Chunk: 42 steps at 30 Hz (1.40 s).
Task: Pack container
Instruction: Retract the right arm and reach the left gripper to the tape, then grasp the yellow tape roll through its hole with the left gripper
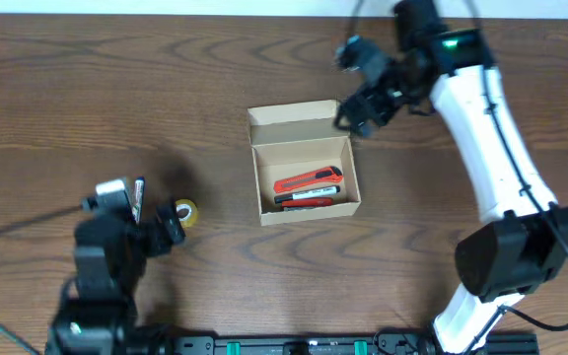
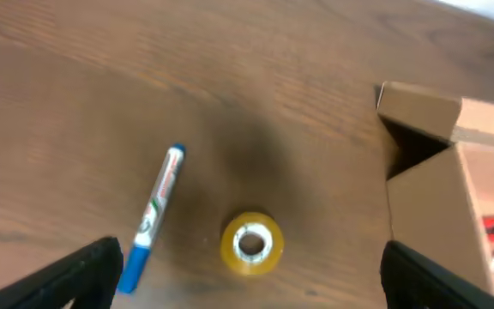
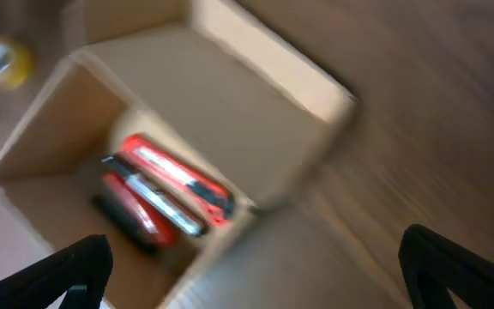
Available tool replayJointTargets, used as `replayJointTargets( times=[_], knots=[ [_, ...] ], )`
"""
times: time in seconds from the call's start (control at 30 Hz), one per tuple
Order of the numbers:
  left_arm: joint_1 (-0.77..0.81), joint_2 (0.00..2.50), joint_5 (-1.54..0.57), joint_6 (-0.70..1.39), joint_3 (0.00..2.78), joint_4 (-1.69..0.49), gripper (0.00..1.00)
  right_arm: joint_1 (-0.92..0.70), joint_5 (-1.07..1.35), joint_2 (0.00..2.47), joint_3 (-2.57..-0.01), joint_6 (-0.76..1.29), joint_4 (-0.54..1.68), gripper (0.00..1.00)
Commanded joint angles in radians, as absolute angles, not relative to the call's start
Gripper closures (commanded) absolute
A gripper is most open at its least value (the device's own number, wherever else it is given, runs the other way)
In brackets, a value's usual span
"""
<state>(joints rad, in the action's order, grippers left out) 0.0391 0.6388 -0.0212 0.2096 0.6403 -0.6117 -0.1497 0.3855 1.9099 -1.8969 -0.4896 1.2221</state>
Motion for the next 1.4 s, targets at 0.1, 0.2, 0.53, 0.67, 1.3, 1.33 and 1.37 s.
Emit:
replayJointTargets(
  times=[0.1, 0.2, 0.53, 0.67, 1.3, 1.33, 1.37],
  knots=[
    [0.033, 1.092, 0.032, 0.11, 1.099, -0.976, 0.05, 0.081, 0.393, 1.882, -1.905, -0.299, 1.192, 0.01],
    [0.033, 1.239, 0.033, 0.098, 1.218, -1.094, 0.05, 0.171, 0.393, 1.884, -1.902, -0.29, 1.193, 0.01],
    [0.036, 1.466, -0.087, 0.033, 1.243, -1.159, 0.04, 0.269, 0.397, 1.884, -1.893, -0.286, 1.189, 0.01],
    [0.068, 1.496, -0.133, -0.005, 1.242, -1.138, 0.05, 0.265, 0.397, 1.884, -1.864, -0.285, 1.179, 0.01],
    [0.203, 1.527, -0.123, -0.031, 1.084, -0.924, 0.05, 0.268, 0.295, 1.884, -1.673, -0.284, 1.084, 0.01],
    [0.203, 1.527, -0.123, -0.031, 1.065, -0.912, 0.05, 0.268, 0.295, 1.884, -1.673, -0.284, 1.084, 0.01],
    [0.203, 1.527, -0.123, -0.031, 1.046, -0.899, 0.05, 0.268, 0.295, 1.884, -1.673, -0.284, 1.084, 0.01]
  ],
)
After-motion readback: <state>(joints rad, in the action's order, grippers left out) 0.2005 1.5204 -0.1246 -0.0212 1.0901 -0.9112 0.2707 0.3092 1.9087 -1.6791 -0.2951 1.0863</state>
